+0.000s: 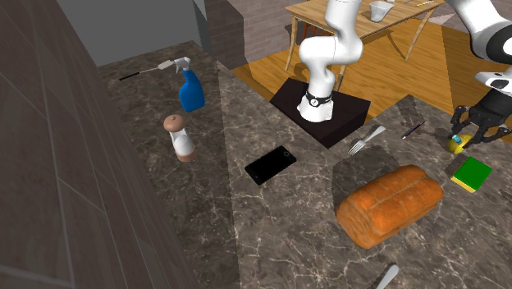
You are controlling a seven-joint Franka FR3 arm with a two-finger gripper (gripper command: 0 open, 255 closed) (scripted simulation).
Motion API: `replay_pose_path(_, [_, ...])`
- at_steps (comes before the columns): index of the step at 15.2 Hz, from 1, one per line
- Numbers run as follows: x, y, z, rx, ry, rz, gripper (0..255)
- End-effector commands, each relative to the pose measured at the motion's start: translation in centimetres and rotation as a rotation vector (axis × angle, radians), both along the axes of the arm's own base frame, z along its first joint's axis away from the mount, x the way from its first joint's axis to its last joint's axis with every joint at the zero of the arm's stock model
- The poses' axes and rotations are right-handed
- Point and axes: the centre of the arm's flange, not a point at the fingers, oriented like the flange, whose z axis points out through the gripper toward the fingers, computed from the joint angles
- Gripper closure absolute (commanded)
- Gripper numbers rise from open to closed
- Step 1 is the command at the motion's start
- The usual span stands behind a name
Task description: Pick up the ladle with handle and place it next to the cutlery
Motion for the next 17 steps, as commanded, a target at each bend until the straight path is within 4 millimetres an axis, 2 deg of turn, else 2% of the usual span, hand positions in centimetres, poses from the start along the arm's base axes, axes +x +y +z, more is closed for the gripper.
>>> replay_pose_path(1, [0.0,0.0,0.0,0.000,0.000,0.000,0])
replay_pose_path(5, [0.0,0.0,0.0,0.000,0.000,0.000,0])
replay_pose_path(9, [-1.4,0.6,4.8,0.000,0.000,0.000,0])
replay_pose_path(17, [-1.4,0.6,4.8,0.000,0.000,0.000,0])
